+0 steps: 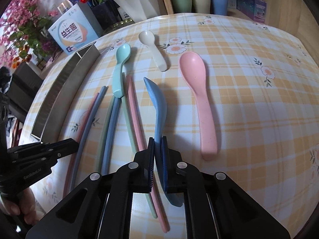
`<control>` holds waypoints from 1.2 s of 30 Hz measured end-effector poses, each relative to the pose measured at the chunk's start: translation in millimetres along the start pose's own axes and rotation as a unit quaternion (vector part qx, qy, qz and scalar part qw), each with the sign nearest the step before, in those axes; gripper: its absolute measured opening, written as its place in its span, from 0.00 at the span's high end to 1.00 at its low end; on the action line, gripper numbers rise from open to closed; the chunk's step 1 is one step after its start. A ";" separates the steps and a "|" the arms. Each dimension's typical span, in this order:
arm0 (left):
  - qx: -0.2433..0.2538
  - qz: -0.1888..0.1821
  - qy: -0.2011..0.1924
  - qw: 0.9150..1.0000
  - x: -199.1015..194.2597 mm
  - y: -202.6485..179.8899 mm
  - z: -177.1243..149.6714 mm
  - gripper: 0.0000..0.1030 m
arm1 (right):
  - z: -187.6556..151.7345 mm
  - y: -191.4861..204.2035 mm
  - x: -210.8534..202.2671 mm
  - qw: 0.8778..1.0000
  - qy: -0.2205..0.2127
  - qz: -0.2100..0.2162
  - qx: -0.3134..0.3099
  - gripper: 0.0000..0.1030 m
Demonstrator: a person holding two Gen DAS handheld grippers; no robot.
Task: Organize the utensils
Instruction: 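Close the left tool on the pink chopstick while the right tool grasps the blue spoon, then carry the pink chopstick into the steel tray with the left tool and open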
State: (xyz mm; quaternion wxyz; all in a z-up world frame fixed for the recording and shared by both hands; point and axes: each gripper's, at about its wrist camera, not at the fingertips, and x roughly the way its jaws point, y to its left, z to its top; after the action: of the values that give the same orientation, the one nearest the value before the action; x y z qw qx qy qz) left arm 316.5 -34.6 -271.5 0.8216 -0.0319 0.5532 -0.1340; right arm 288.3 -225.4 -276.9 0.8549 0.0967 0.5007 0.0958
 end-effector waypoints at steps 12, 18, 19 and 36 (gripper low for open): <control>0.018 0.018 -0.008 1.000 0.3 -7.2 -1.3 0.94 | -6.8 -10.5 -6.8 0.998 -0.031 0.030 0.038 0.93; 0.011 0.019 -0.010 1.000 0.7 -7.6 -2.0 0.94 | -6.5 -8.2 -23.4 0.997 -0.051 0.040 0.037 0.93; 0.008 0.018 -0.011 1.000 0.5 -7.1 -2.4 0.94 | -6.9 -7.3 -25.0 0.997 -0.052 0.041 0.035 0.93; -0.016 0.000 -0.024 1.000 -20.1 7.2 -1.3 0.95 | -7.7 -9.0 -36.0 0.996 -0.059 0.041 0.056 0.93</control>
State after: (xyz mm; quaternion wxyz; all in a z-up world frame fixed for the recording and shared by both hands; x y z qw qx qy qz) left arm 309.5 -22.4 -255.3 0.8339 -0.0481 0.5357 -0.1240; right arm 264.8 -243.0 -252.8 0.8714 0.1700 0.4499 0.0970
